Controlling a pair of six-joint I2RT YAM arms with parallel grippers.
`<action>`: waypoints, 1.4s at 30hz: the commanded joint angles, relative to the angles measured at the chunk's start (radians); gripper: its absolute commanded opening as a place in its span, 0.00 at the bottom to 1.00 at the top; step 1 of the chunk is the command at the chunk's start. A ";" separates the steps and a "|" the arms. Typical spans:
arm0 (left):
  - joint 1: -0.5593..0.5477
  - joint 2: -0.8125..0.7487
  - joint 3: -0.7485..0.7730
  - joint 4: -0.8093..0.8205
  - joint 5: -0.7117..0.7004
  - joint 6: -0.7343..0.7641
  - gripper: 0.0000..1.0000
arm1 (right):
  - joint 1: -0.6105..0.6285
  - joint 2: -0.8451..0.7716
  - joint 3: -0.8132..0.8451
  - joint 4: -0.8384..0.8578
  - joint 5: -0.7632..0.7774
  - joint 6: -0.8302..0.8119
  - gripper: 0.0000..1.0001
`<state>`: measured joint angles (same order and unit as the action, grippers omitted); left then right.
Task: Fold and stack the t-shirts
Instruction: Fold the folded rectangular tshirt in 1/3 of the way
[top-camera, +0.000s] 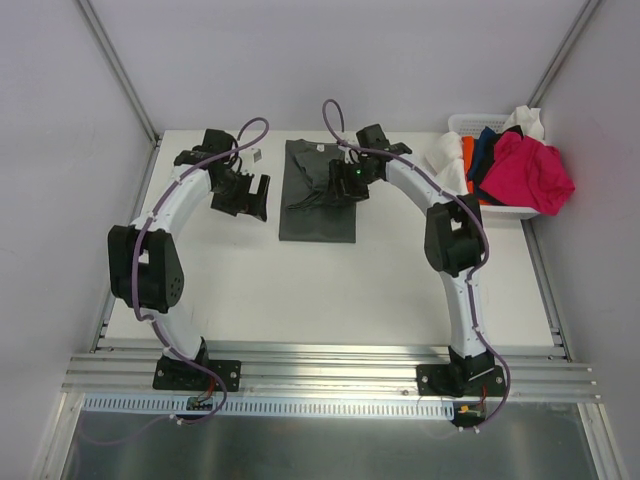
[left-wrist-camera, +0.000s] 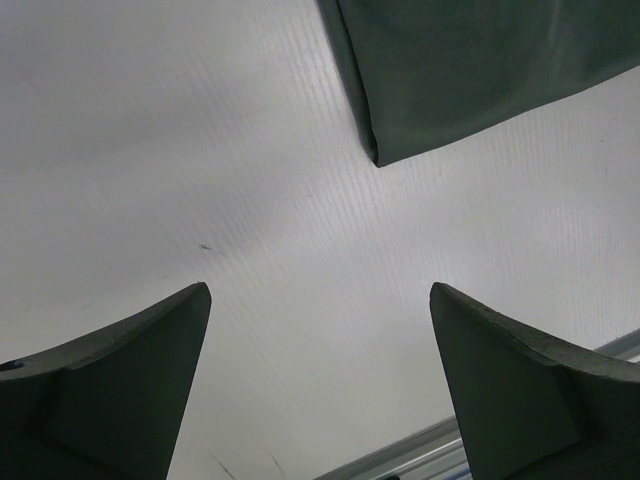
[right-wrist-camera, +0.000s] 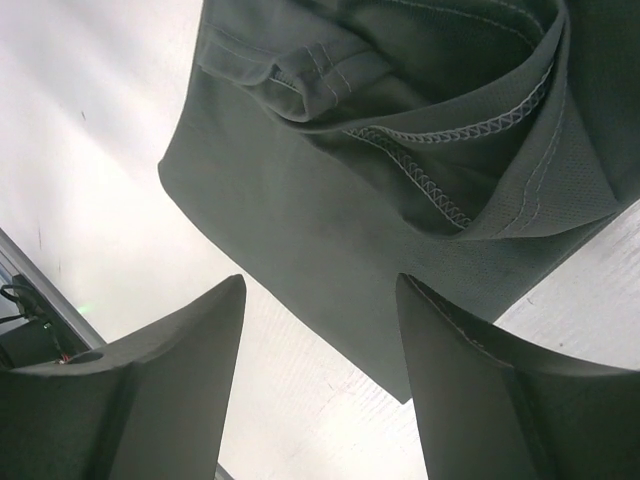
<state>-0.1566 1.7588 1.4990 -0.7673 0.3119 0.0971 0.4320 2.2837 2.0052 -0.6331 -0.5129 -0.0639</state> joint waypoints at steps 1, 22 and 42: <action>0.000 -0.065 -0.011 -0.007 -0.030 0.016 0.93 | 0.014 0.013 0.012 -0.019 -0.009 -0.004 0.65; 0.000 -0.107 -0.105 -0.010 -0.042 0.029 0.93 | -0.022 0.264 0.503 0.145 0.223 0.049 0.67; -0.086 0.418 0.495 -0.023 0.282 -0.006 0.91 | -0.030 -0.102 0.077 0.096 0.004 0.145 0.70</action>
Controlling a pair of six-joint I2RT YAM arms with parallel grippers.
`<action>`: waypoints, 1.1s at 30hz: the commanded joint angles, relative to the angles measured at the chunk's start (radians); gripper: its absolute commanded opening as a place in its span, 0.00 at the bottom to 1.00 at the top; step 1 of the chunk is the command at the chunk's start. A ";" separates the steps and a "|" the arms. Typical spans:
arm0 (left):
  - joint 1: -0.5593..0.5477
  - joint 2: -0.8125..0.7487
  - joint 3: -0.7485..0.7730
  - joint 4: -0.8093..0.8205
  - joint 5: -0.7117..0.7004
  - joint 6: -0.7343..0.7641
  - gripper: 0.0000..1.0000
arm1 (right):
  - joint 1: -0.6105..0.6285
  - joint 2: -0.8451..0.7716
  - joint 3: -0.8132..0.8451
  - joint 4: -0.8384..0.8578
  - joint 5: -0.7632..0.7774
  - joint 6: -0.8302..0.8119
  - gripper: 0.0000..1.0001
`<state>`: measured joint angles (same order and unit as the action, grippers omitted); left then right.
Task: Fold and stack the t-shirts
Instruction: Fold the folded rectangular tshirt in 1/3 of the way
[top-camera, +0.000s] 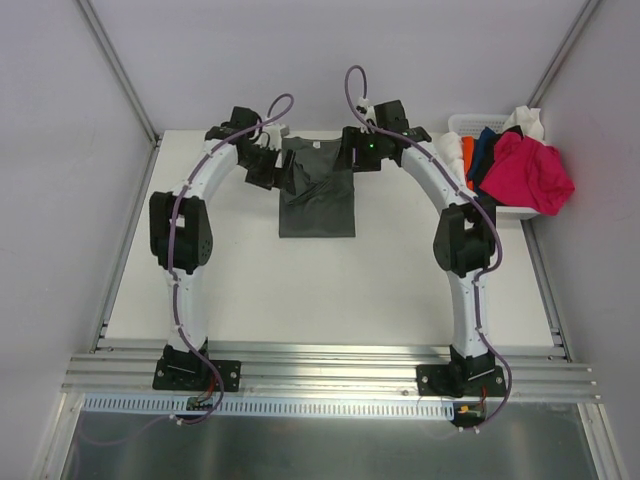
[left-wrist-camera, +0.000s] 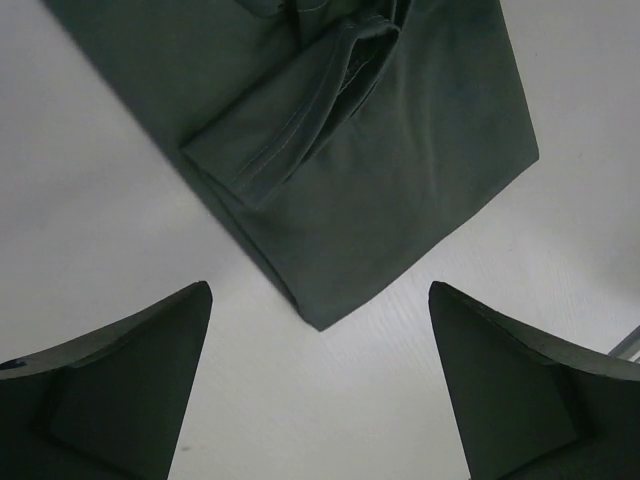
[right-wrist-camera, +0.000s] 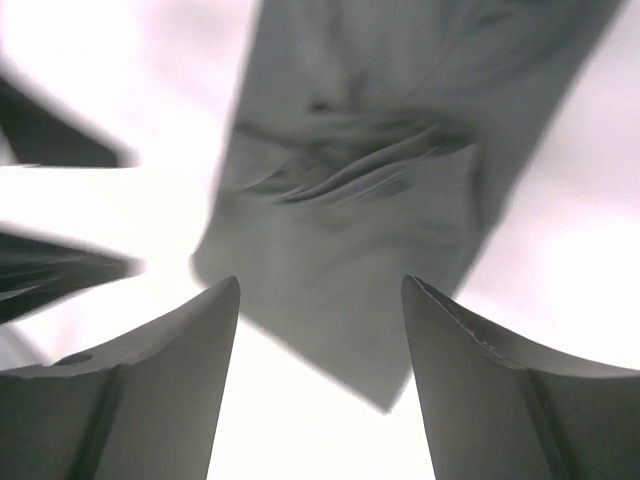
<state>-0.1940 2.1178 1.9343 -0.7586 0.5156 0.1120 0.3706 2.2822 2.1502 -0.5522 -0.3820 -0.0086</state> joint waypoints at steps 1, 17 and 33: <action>-0.056 0.085 0.064 -0.031 0.086 -0.024 0.93 | 0.036 -0.107 -0.096 0.032 -0.153 0.110 0.70; -0.105 0.231 0.133 -0.024 0.104 -0.057 0.93 | 0.051 -0.056 -0.227 0.051 -0.259 0.182 0.71; -0.104 0.309 0.440 0.088 -0.215 0.003 0.92 | -0.010 -0.170 -0.361 0.029 -0.218 0.105 0.71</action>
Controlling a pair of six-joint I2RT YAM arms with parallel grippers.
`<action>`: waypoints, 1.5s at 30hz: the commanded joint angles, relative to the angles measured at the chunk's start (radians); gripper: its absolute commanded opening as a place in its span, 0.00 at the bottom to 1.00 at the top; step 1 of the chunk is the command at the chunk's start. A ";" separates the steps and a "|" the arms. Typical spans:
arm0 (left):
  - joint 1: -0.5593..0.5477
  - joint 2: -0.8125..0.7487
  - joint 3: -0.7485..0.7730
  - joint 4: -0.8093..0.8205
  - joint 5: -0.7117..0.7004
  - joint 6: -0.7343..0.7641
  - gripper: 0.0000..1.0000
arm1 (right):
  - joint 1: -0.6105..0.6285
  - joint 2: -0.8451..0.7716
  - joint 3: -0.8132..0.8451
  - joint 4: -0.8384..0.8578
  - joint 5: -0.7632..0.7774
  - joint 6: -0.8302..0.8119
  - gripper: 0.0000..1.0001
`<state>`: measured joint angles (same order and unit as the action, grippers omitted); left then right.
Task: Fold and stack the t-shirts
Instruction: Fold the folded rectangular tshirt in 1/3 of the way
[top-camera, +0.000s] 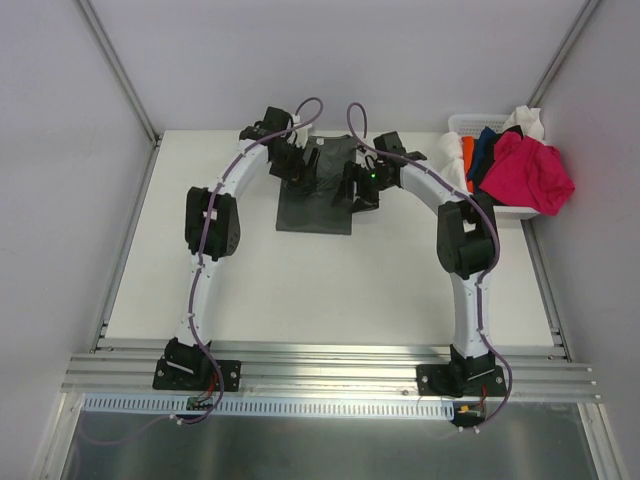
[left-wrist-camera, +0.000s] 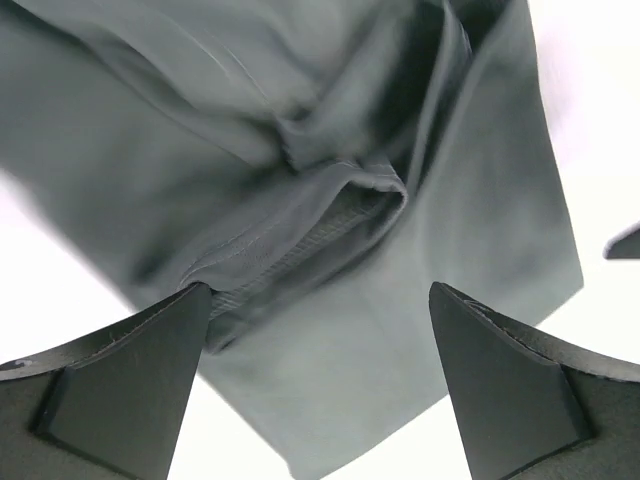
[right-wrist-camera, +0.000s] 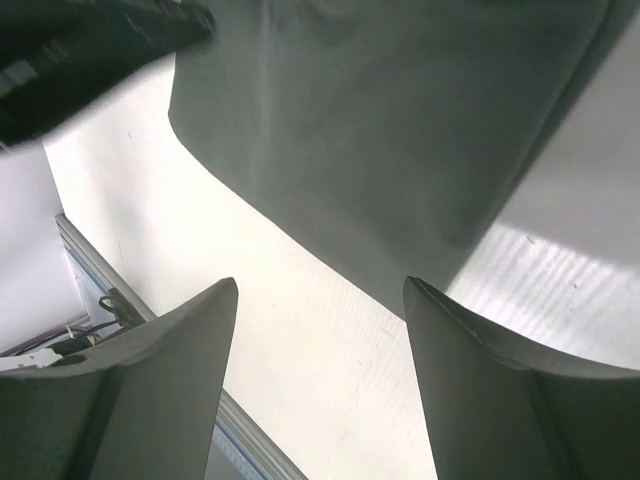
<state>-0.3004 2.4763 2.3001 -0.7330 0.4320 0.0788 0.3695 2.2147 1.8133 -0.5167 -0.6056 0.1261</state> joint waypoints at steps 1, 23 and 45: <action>0.003 -0.056 0.082 0.075 -0.150 0.041 0.92 | -0.009 -0.107 -0.031 -0.006 0.006 -0.029 0.71; 0.024 -0.289 -0.335 0.103 0.093 -0.077 0.89 | 0.029 0.015 0.102 0.049 -0.025 0.024 0.71; 0.030 -0.053 -0.159 0.109 0.100 -0.109 0.88 | 0.046 0.192 0.139 0.023 -0.028 0.038 0.72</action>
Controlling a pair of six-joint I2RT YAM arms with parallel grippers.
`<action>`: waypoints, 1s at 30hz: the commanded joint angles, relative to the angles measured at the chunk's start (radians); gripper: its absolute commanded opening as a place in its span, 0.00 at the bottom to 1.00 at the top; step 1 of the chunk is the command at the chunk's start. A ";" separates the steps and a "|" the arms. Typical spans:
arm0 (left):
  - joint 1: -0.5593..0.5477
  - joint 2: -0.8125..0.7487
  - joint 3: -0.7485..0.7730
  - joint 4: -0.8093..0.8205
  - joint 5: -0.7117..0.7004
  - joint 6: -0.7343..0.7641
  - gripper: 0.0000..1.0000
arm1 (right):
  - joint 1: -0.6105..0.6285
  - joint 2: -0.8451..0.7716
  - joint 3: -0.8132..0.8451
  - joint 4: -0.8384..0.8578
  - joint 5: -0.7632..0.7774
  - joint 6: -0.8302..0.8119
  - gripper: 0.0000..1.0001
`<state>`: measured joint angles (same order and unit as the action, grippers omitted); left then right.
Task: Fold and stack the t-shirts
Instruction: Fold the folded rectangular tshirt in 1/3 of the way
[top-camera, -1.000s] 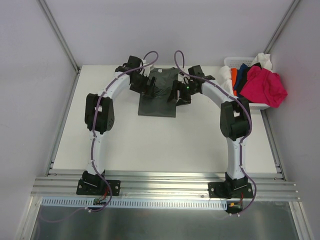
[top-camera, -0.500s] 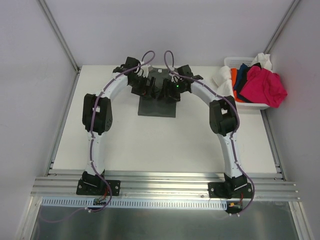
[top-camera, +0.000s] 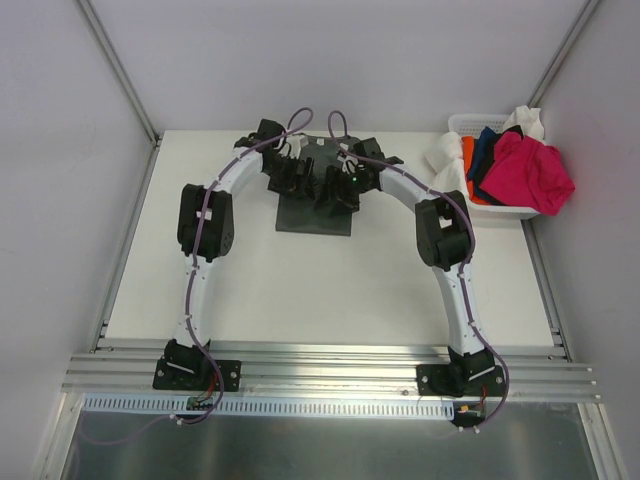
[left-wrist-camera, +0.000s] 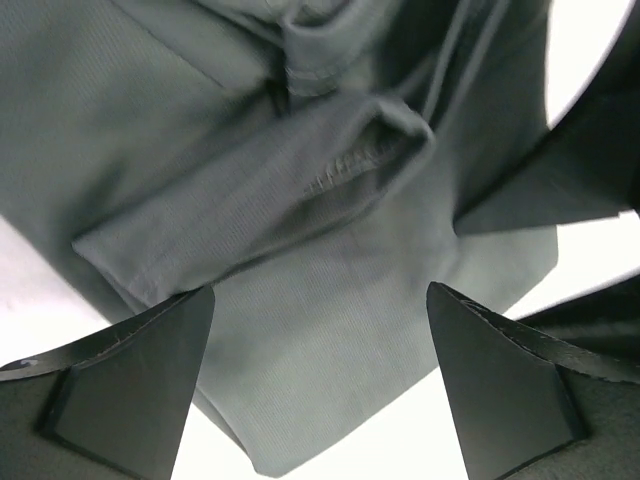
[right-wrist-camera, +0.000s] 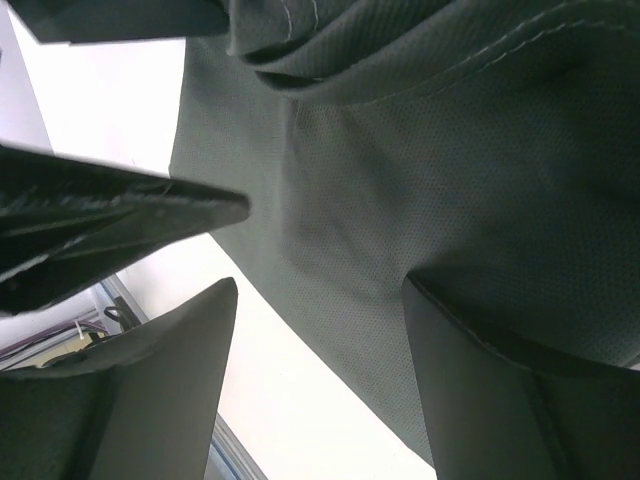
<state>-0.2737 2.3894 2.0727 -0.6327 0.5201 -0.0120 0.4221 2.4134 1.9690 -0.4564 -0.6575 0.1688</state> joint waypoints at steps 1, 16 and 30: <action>0.005 0.046 0.105 0.011 0.008 -0.019 0.88 | -0.005 -0.005 -0.019 -0.039 0.025 -0.006 0.72; 0.039 0.113 0.340 0.234 -0.275 0.029 0.84 | -0.011 -0.034 -0.056 -0.062 0.047 -0.057 0.72; 0.102 -0.369 -0.442 0.110 0.067 -0.123 0.88 | -0.123 -0.244 -0.139 -0.084 0.064 -0.072 0.72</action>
<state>-0.1722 2.1250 1.6741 -0.5163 0.4713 -0.0792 0.3397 2.3062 1.8568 -0.5110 -0.6071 0.1120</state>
